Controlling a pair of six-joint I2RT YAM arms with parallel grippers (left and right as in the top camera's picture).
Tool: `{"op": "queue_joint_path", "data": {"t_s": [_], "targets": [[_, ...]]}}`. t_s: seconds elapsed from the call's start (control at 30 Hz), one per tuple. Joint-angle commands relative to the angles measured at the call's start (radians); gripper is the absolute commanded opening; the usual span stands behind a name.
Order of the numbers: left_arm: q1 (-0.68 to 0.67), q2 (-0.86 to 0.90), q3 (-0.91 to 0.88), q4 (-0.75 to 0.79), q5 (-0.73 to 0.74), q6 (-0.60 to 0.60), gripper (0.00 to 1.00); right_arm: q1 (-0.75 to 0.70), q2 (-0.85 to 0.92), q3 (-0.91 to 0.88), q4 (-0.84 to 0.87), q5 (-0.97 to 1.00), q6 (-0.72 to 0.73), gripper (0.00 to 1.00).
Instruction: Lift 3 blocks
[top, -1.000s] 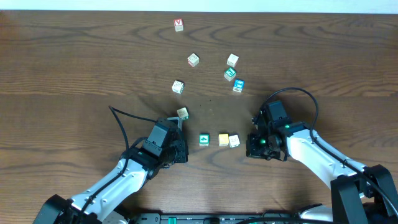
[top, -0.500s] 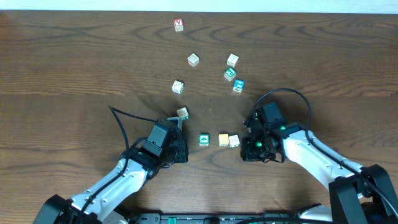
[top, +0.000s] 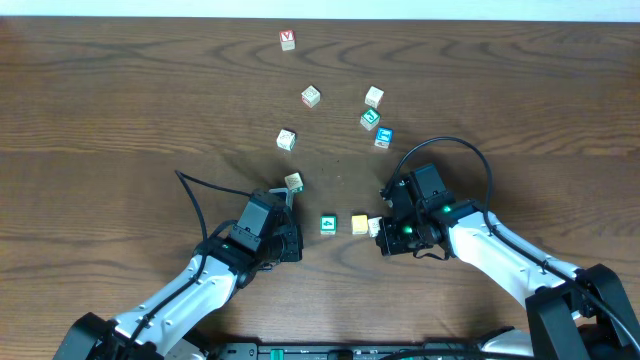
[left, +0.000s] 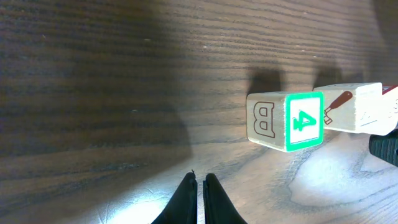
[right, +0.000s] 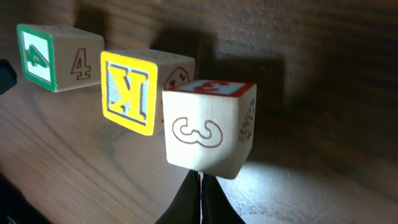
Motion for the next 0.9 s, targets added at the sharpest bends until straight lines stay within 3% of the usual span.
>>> {"op": "queue_joint_path", "data": {"t_s": [0.0,0.87], "targets": [[-0.003,0.004,-0.006,-0.002,0.009,-0.009,0.07,0.010,0.003,-0.003,0.013,-0.008,-0.017,0.01],[-0.009,0.004,-0.006,0.002,0.010,-0.008,0.07,0.059,0.003,-0.003,0.046,-0.023,0.011,0.01]]}}
